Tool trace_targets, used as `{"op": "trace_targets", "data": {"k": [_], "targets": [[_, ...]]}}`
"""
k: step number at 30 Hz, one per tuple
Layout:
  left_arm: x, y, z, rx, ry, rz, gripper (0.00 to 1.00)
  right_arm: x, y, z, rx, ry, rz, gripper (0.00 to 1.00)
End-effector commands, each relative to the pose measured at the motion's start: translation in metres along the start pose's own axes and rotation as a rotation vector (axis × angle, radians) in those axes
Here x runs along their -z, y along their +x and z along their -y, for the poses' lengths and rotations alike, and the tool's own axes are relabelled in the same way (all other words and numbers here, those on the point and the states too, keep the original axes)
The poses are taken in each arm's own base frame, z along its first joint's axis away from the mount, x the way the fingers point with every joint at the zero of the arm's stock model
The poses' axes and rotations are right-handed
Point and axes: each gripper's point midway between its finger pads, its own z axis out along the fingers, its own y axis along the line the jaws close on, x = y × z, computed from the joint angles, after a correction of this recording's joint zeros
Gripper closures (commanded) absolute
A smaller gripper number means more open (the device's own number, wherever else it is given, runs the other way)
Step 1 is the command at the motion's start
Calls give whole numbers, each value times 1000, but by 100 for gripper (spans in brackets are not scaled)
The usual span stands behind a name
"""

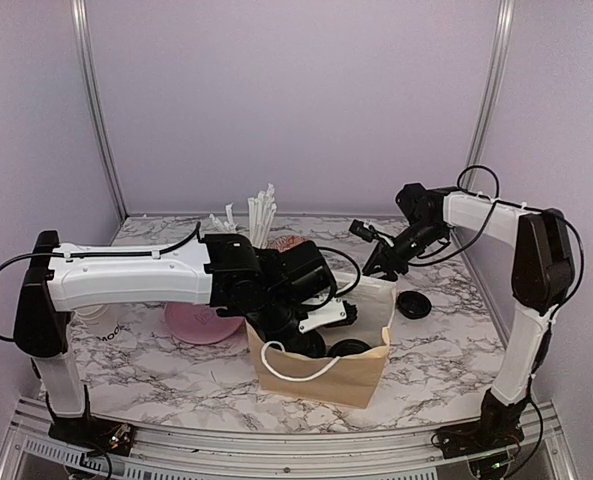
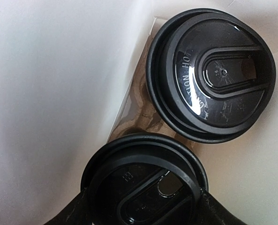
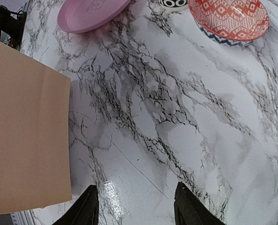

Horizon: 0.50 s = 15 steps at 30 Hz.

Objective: Pack the takeout coffee

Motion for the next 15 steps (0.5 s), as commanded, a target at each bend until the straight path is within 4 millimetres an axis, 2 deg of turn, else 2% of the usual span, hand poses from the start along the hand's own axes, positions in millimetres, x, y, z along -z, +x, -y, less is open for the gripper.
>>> {"op": "trace_targets", "data": {"k": [1,6,11,15], "targets": [[-19,13,5,34,32,-24,55,13,-3,-4,23,22,23,47],[-32,25,8,49,18,16,56,13,-1,-8,6,21,23,47],[-36,24,7,80,-3,76,57,17,-3,-10,-1,27,37,47],[-32,19,-8,139,-76,48,58,19,-4,-12,-2,31,40,48]]}}
